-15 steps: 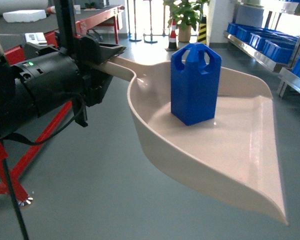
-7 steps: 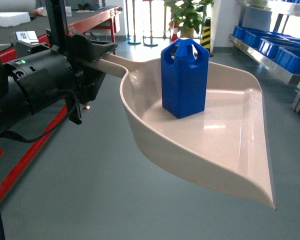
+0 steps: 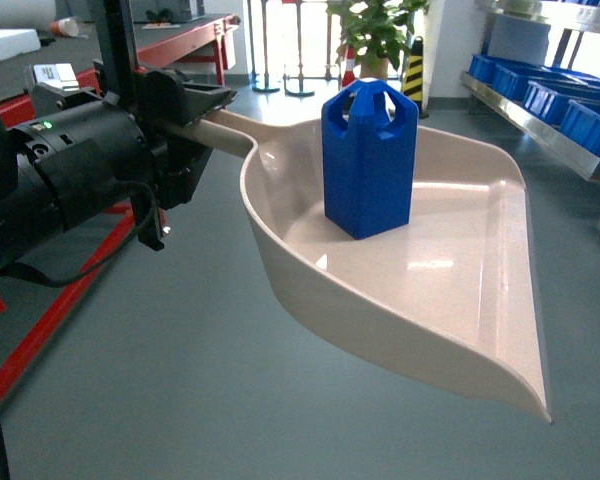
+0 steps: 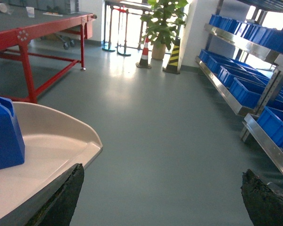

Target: Place part in tray to right shelf

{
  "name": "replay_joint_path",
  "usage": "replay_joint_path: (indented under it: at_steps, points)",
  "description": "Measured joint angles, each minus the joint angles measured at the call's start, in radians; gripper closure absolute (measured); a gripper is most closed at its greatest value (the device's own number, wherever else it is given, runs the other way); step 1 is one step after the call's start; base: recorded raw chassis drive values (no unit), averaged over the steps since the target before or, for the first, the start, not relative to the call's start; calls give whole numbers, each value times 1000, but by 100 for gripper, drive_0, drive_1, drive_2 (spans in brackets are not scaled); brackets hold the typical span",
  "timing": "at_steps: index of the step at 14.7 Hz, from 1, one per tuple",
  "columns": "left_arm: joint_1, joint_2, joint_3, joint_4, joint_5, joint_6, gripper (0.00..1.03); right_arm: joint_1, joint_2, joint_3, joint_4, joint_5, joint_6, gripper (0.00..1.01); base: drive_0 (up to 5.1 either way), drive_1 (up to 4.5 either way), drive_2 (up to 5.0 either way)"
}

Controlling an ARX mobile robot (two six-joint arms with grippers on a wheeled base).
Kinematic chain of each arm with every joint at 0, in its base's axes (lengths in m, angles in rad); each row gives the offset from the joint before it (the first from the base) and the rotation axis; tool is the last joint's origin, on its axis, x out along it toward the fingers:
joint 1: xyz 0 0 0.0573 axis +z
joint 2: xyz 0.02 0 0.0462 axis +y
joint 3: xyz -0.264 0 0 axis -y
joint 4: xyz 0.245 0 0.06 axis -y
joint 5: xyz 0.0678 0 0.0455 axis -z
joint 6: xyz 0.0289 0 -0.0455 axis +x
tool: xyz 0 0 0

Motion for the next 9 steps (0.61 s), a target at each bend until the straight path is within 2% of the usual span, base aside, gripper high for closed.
replay_joint_path:
  at_steps: [9]
  points:
    - [0, 0, 0, -3, 0, 0, 89, 0, 1, 0, -3, 0, 0, 3, 2, 429, -424]
